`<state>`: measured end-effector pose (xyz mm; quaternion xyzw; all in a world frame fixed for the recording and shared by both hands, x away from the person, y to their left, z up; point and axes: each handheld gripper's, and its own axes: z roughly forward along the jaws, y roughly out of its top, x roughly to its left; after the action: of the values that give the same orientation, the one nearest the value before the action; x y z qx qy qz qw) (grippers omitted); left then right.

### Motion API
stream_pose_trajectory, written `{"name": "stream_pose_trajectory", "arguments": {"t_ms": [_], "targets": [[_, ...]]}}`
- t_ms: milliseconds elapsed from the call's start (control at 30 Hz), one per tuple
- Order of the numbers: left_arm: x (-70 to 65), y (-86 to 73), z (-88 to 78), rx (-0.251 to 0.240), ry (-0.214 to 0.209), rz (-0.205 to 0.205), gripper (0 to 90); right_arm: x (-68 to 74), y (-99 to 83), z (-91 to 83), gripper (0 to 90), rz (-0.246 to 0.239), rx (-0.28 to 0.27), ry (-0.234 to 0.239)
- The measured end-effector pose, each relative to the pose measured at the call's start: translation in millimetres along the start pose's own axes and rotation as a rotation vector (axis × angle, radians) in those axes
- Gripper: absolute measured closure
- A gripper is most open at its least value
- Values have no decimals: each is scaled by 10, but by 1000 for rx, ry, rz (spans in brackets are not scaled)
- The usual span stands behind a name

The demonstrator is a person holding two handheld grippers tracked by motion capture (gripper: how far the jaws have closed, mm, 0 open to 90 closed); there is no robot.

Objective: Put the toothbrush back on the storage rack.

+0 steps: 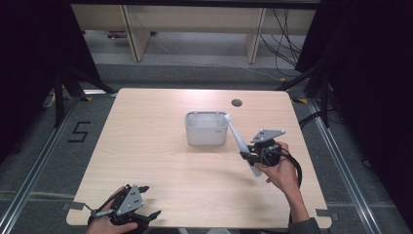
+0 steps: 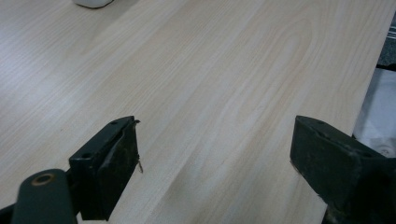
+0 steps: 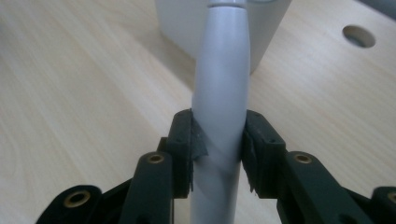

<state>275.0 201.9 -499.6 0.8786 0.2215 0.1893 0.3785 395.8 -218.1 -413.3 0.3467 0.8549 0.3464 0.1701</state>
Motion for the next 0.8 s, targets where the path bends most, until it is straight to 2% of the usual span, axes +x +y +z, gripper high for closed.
{"name": "stream_pose_trajectory", "arguments": {"t_ms": [33, 67, 100, 133, 167, 200, 233, 267, 300, 333, 367, 400, 467, 500, 533, 633, 733, 800], "targets": [[-13, -1, 7, -14, 4, -10, 148, -12, 2, 0, 665, -1, -7, 2], [-11, -1, 7, -8, 15, 0, 148, -11, 1, -3, 666, 15, -18, 2], [-17, -2, 9, -14, 9, -9, 148, -38, 4, 3, 666, 1, -54, 3], [-5, -1, 3, -2, -5, -2, 148, -38, 4, 3, 666, 1, -54, 3], [-2, 0, 3, 1, 0, -1, 148, -50, 5, 5, 666, 3, -74, -7], [0, 2, 0, 2, 1, 1, 147, -31, 7, -3, 666, 34, -65, 7], [-14, -1, 9, -15, 2, -11, 148, -54, 14, -2, 666, 18, -83, -10], [-14, -1, 8, -11, -7, -12, 148, -46, 17, 0, 666, 32, -97, -8], [-5, -1, 5, 0, -2, -2, 148, -65, 25, 1, 666, 13, -111, -13], [-9, -2, 9, -8, -4, -10, 148, -54, 31, -1, 666, 38, -108, -6], [-10, -2, 9, -7, -5, -13, 148, -65, 43, 4, 666, 54, -128, -9], [-4, 1, 3, -1, 1, -2, 148, -65, 43, 4, 666, 54, -128, -9], [-15, -2, 9, -11, -7, -13, 148, -81, 63, 20, 666, 48, -145, -6], [-6, -2, 5, -1, -2, -2, 148, -65, 71, 21, 665, 73, -147, -12], [-10, -2, 10, -9, -6, -12, 148, -90, 87, 32, 666, 49, -148, -6], [-1, 1, 1, 0, 1, 1, 148, -95, 140, 64, 665, 51, -167, -7], [-9, -6, 9, -7, -6, -14, 148, -97, 169, 82, 666, 52, -188, -21], [-3, -2, 1, 2, 0, 0, 148, -114, 201, 98, 666, 48, -210, -26]]}}
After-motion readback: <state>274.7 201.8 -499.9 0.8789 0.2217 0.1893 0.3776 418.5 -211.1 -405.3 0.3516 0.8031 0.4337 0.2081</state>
